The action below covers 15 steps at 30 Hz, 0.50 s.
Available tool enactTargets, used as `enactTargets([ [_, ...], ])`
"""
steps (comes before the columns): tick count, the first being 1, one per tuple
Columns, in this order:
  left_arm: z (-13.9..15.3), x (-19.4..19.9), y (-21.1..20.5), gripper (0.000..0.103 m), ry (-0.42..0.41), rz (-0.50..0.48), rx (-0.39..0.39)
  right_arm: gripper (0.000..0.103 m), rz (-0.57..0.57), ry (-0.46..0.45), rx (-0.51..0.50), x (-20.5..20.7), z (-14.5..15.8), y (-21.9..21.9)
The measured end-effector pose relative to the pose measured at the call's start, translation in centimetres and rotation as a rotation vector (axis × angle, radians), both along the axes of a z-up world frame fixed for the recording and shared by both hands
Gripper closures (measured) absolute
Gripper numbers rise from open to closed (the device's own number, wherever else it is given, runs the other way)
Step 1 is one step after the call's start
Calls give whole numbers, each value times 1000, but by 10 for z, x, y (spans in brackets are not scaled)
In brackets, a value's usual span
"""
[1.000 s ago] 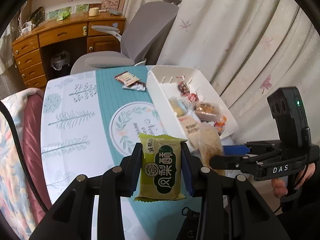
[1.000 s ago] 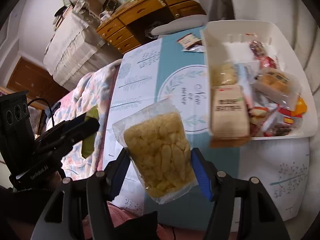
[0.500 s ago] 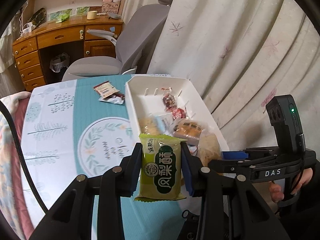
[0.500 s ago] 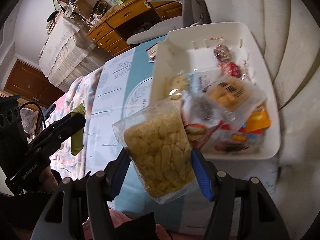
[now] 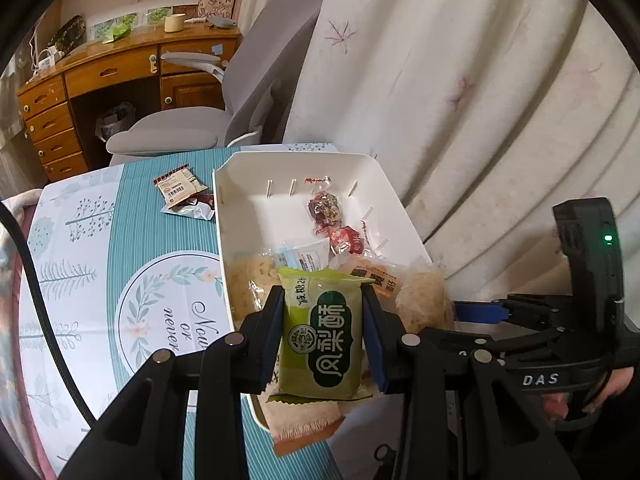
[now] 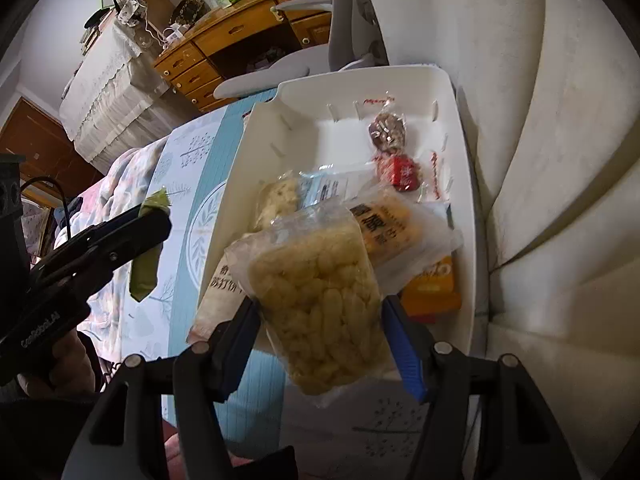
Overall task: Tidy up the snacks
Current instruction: 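Open both tools to release the green packet and peanut bag into the tray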
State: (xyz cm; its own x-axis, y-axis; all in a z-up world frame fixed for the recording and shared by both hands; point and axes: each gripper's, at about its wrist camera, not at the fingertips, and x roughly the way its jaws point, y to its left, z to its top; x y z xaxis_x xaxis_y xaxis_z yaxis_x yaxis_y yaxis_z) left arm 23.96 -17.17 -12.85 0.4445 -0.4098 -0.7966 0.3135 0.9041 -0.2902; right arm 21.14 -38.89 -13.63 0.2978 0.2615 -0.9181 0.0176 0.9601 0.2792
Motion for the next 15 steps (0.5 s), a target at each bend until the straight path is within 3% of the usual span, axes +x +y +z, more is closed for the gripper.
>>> enactTargets([
  [2,-3,5,-4,66,10,9,23,40,-8,-19,4,2,1,-3],
  [5,-5,7,-7,49,16,25,60,38,-24,-25,-3,6,-1,-7],
  [7,-5,6,-5,44,15,34,65,35,-24,-14,-12,6,-3,-7],
  [8,-4,6,-3,39,21,38,65,29,-21,-12,-17,6,-4,-6],
  [10,-3,4,2,34,31,55,60,22,-29,-30,-21,4,-1,-6],
  [15,-1,-4,19,28,42,83,55,21,-35,-58,-16,4,5,1],
])
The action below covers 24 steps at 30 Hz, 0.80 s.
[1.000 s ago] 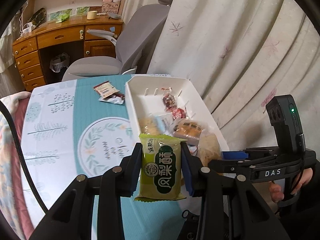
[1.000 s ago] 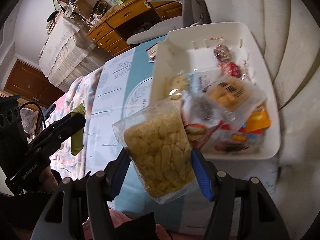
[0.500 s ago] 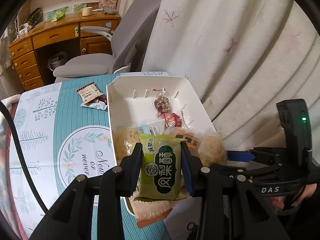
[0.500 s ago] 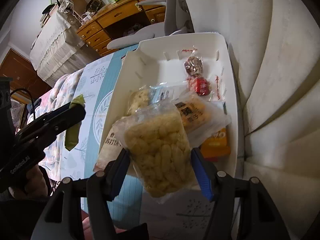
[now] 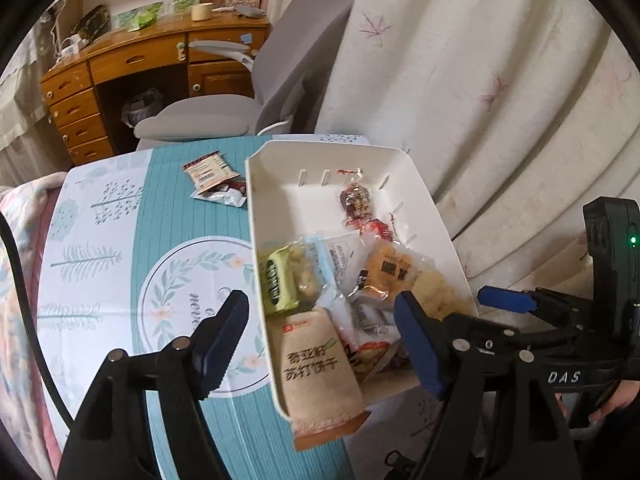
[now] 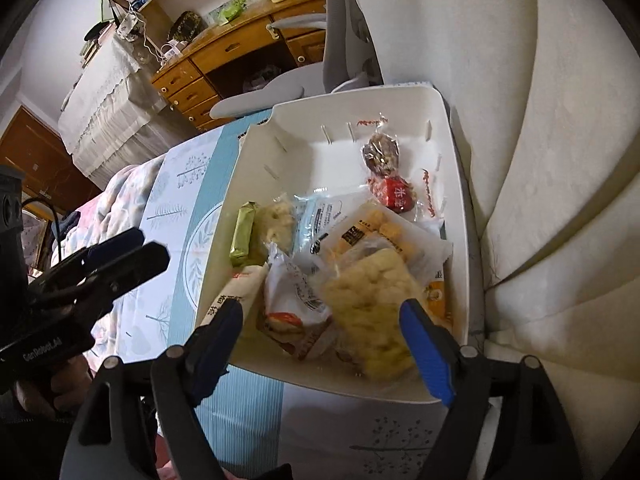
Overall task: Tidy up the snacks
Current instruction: 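Open both tools to release the green packet and peanut bag into the tray, then withdraw both tools from the tray toward the last two snacks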
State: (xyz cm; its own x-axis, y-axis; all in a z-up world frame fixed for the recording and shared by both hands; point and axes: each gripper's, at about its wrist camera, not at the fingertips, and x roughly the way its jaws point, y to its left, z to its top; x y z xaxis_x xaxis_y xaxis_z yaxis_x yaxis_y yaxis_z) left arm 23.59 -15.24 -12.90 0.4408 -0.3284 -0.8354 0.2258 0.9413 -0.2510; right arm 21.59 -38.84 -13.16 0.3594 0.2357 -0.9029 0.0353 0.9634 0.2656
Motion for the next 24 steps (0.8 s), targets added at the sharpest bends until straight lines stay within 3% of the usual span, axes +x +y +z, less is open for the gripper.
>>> enactTargets([
  [14,2,-30,101,23,64,52,-2,21,-109,-48,6,-9,10,66],
  [24,2,-24,193,23,108,28,54,21,-208,-105,2,-13,13,136],
])
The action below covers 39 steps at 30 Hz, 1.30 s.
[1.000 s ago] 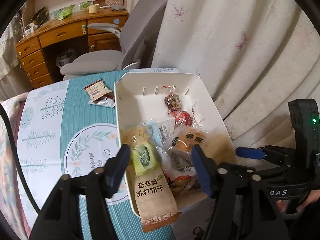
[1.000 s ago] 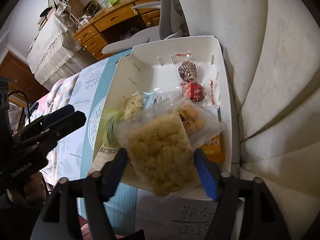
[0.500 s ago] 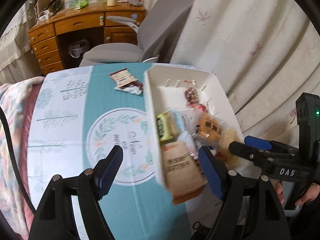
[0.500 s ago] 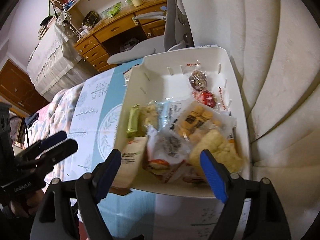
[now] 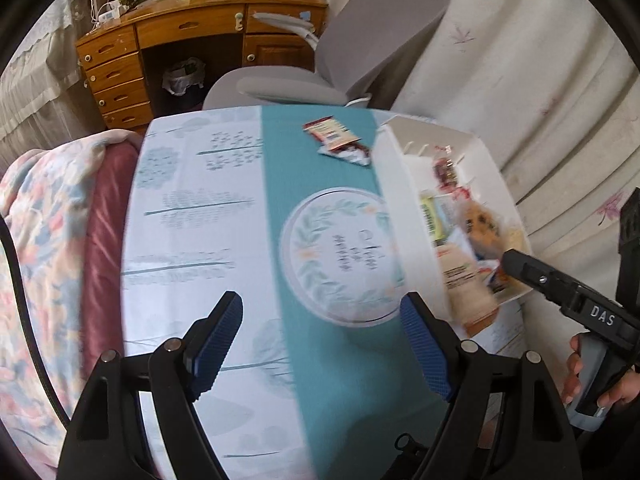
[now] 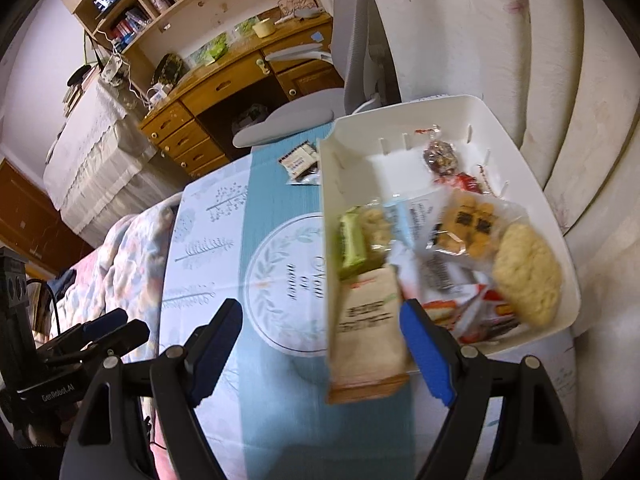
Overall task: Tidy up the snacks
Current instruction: 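Withdraw both tools from the tray toward the last two snacks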
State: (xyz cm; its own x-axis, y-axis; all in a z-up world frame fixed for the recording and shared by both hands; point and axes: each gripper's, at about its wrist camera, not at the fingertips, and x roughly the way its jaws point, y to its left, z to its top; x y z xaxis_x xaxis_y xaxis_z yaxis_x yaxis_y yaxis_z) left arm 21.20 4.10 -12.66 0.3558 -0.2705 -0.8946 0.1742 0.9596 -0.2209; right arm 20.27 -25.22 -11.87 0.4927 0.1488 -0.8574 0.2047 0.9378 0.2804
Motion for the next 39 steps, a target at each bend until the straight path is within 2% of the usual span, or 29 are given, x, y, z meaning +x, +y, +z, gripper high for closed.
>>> enactTargets([
  [6,-5,30,35,21,97,-66,33,21,44,29,-103,12,-2,39],
  [8,-10,45,40,21,130,-89,62,21,80,35,-168,18,-2,52],
  [12,-16,75,40,21,172,-128,110,21,154,37,-219,28,-1,68],
  [15,-21,99,36,21,225,-123,86,21,234,41,-273,40,0,77],
  [18,-24,124,28,21,262,-100,72,21,316,37,-322,55,1,82],
  [21,-24,147,14,21,270,-91,76,21,397,29,-361,72,2,84],
  [26,-31,192,-13,21,269,-48,37,21,528,28,-440,106,-3,83],
  [31,-51,242,-38,21,297,13,-23,21,625,25,-476,133,-12,79],
  [39,-93,307,-66,21,376,106,-24,21,715,27,-548,171,-23,58],
])
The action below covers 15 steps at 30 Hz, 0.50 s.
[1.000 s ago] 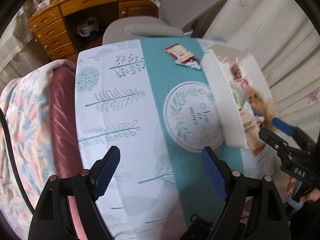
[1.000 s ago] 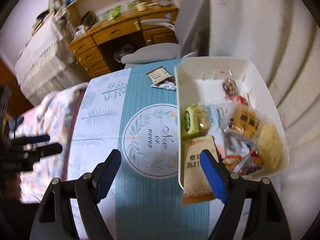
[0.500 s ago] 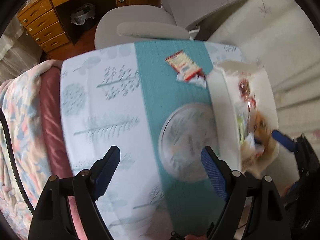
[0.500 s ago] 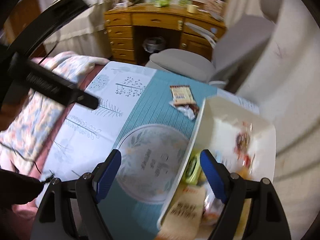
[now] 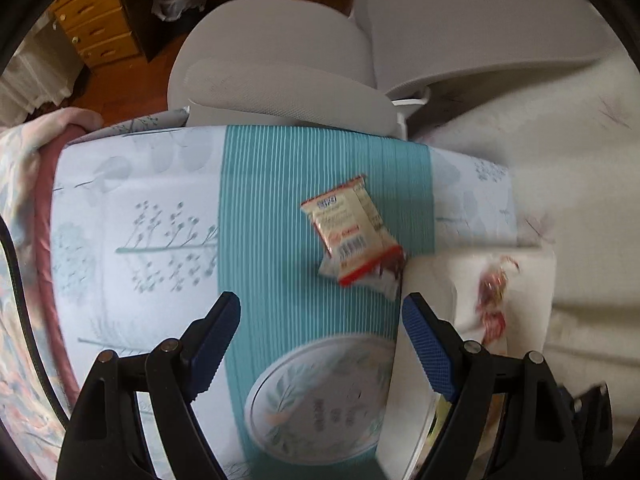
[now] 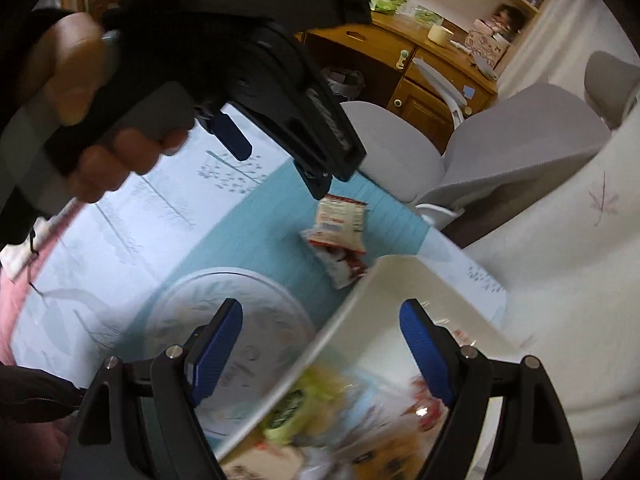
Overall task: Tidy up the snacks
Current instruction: 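Grasp the white LIPO packet with the left tool while the right tool grasps the brown chocolate wrapper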
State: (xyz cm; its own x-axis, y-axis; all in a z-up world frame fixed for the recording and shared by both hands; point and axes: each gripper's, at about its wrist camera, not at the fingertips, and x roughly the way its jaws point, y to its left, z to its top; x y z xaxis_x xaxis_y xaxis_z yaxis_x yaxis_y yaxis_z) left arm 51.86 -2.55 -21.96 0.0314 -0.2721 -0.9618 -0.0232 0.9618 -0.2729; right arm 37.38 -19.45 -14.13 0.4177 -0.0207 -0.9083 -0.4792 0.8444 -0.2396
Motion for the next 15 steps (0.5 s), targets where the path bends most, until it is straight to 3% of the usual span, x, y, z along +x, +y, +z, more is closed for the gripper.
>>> enactTargets([
  [4,-27,22,-12,21,57,41,12,21,37,7,-7,16,-6,-11],
  [15,-82,51,-46,21,112,97,47,21,68,23,-36,35,-28,-33],
])
